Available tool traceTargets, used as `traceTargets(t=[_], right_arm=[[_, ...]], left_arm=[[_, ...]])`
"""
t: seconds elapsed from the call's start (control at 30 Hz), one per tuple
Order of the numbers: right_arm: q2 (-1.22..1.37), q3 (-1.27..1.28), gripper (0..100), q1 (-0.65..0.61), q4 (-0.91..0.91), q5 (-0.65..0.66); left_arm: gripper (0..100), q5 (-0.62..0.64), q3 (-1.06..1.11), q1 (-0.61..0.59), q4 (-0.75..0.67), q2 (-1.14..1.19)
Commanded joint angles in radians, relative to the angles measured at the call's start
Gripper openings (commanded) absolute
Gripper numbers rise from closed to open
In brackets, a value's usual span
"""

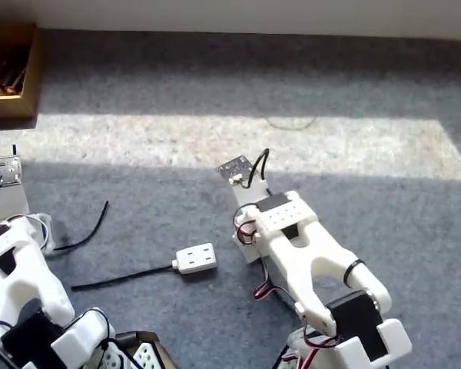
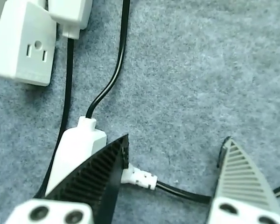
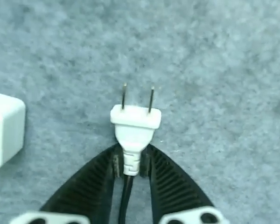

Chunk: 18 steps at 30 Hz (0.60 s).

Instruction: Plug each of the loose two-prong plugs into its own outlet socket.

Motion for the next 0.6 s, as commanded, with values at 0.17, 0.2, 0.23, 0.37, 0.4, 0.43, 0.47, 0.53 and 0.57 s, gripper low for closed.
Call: traceTargets(t=[0.17, 0.2, 0.23, 0.37, 0.4, 0.43, 0.47, 0.53, 0.57], right_arm=[[0.005, -0.002, 0.7, -0.056, -0.053, -0.003], [0.005, -0.002, 0.7, -0.056, -0.047, -0.003], [0.005, -0.002, 0.9, -0.056, -0.038, -0.003], [0.007, 0.012, 5.6, -0.059, -0.010, -0.003], [0.007, 0.018, 4.6, -0.059, -0.010, -0.003], [0.007, 0.022, 1.5, -0.061, -0.010, -0.003], [0.005, 0.022, 0.0, -0.061, -0.010, -0.003], [0.004, 0.024, 0.7, -0.061, -0.010, -0.002], [0.004, 0.024, 0.6, -0.061, -0.012, -0.002]], left_arm=[[31, 0.005, -0.002, -0.025, -0.008, -0.013], [31, 0.005, -0.002, -0.025, -0.008, -0.013], [31, 0.005, -0.002, -0.025, -0.008, -0.013], [31, 0.005, -0.002, -0.025, -0.008, -0.013], [31, 0.005, -0.002, -0.025, -0.008, -0.013], [31, 0.005, -0.002, -0.025, -0.008, -0.013], [31, 0.005, -0.002, -0.025, -0.008, -0.013], [31, 0.005, -0.004, -0.019, -0.008, -0.013], [31, 0.005, -0.007, -0.018, -0.008, -0.013]])
